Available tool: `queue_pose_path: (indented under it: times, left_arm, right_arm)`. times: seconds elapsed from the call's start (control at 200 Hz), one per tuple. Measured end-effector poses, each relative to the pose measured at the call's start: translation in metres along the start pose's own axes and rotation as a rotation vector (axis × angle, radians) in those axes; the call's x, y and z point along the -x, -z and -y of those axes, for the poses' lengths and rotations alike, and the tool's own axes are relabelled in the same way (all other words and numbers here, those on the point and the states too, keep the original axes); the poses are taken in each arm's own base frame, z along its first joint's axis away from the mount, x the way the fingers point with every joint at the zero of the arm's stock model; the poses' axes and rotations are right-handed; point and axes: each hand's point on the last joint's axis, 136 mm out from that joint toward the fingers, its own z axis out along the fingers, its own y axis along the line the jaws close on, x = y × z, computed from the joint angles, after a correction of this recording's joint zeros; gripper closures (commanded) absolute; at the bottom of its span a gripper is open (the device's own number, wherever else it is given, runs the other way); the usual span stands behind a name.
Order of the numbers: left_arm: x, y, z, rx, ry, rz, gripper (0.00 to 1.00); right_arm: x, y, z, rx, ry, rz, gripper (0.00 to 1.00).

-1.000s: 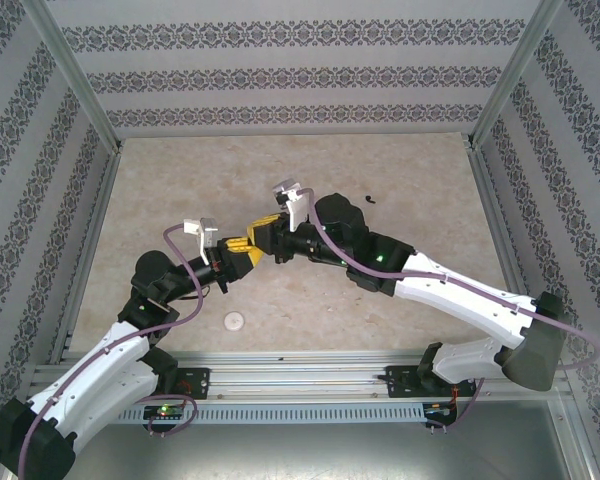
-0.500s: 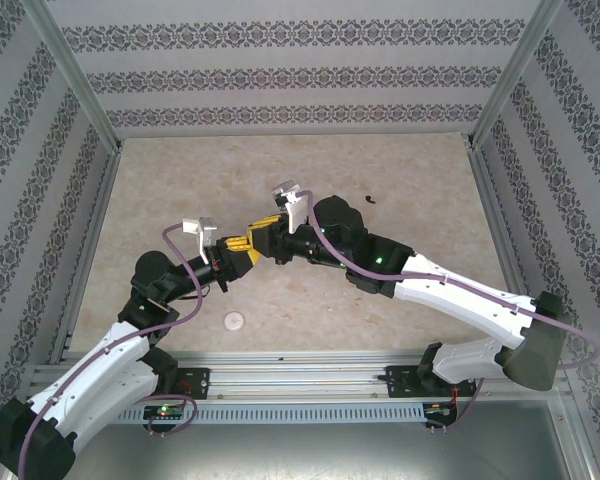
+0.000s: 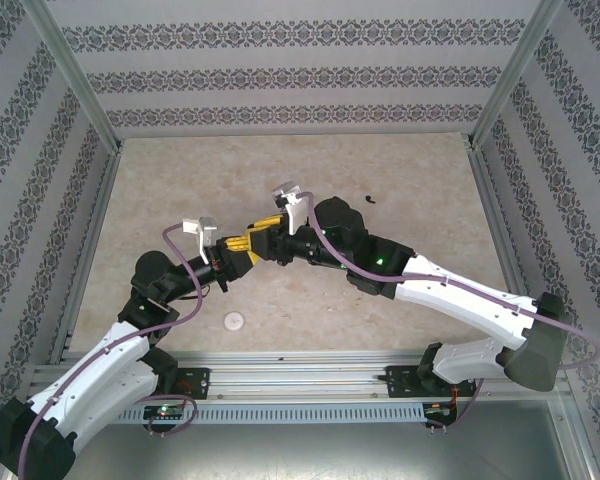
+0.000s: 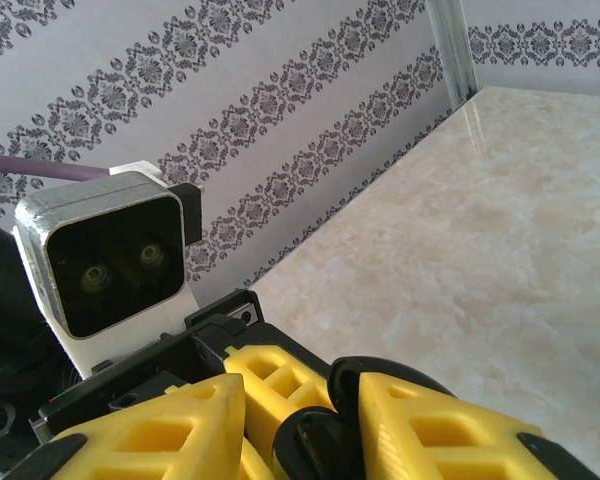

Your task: Insert the wireless bluetooth earbuds into the charging case

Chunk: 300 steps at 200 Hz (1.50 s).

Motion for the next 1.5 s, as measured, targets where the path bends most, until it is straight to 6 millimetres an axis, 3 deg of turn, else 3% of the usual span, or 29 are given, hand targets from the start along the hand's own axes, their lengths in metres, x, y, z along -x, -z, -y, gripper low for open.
queue_pose_path:
  times: [0.075,0.255,0.445,0.53,0.629,0.824,1.054,1.194,1.499]
  left_arm:
    - [0.0,0.0,0.0,0.0,-0.001,0.0,1.0]
    - [0.0,0.0,0.0,-0.001,-0.002,0.001,1.0]
    - [0.0,0.0,0.001,-0.007,-0.008,0.002,1.0]
    - [-0.001,-0.002,0.0,-0.013,-0.01,-0.002,1.0]
    - [-0.003,-0.003,0.001,-0.025,-0.016,-0.011,1.0]
    - [-0.003,-0.003,0.002,-0.03,-0.039,-0.012,1.0]
    - [-0.007,-0.002,0.002,-0.031,-0.066,-0.021,1.0]
    - [-0.017,-0.001,-0.004,-0.017,-0.068,-0.041,1.0]
    - [-0.042,-0.011,-0.028,0.025,-0.025,-0.115,1.0]
  right_arm:
    - [0.002,0.001,-0.002,0.0,0.001,-0.004,0.54]
    - [0.012,0.013,-0.008,-0.003,0.006,0.004,0.52]
    - [0.041,0.037,-0.016,-0.031,0.037,0.056,0.55]
    - [0.051,0.047,-0.008,-0.079,0.044,0.06,0.55]
    - [0.058,0.059,0.019,-0.175,0.02,0.052,0.55]
    - [0.044,0.082,0.103,-0.421,-0.094,-0.031,0.56]
    - [-0.005,0.099,0.19,-0.63,-0.247,-0.176,0.56]
    - [-0.03,0.103,0.219,-0.691,-0.321,-0.255,0.54]
    - [-0.054,0.106,0.271,-0.76,-0.412,-0.357,0.54]
